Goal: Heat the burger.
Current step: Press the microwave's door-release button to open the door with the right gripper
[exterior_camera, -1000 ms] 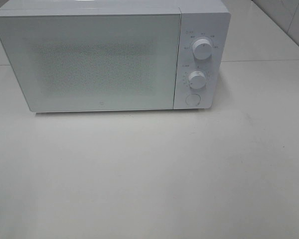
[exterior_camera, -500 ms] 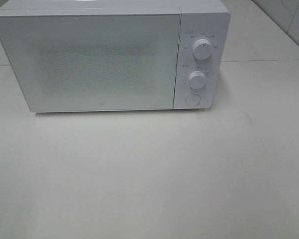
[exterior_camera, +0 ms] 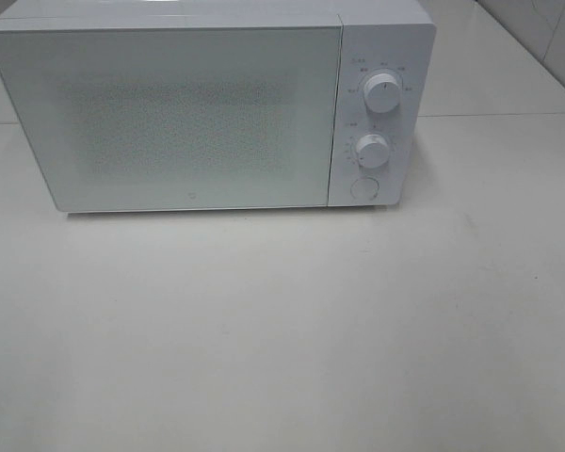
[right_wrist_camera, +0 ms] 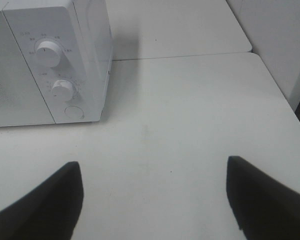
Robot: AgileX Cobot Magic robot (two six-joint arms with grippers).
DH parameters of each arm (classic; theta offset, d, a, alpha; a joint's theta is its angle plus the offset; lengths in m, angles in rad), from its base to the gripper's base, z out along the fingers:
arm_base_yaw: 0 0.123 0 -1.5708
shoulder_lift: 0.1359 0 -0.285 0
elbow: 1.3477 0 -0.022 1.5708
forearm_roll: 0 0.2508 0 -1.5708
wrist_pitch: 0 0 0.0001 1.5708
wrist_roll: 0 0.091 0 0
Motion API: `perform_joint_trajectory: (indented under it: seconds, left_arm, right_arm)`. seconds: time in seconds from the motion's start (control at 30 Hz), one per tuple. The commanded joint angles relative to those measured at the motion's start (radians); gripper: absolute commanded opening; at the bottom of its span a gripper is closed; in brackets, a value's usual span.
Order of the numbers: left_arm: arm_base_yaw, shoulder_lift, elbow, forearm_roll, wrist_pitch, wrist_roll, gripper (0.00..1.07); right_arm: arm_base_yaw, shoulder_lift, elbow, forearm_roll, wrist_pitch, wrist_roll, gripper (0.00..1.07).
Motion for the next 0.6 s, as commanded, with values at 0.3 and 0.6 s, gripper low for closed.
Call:
perform_joint_trajectory:
  seconds: [0.3,0.6]
  left_arm:
    - [0.005,-0.018,0.002,-0.001,-0.008,-0.002,1.0]
    - [0.005,-0.018,0.002,-0.001,-0.008,-0.002,1.0]
  right_arm:
    - [-0.008,0.266,-0.008,-0.005,-0.295,0.069,0.76]
    - [-0.007,0.492,0.037,-0.04,-0.656,0.099,0.68]
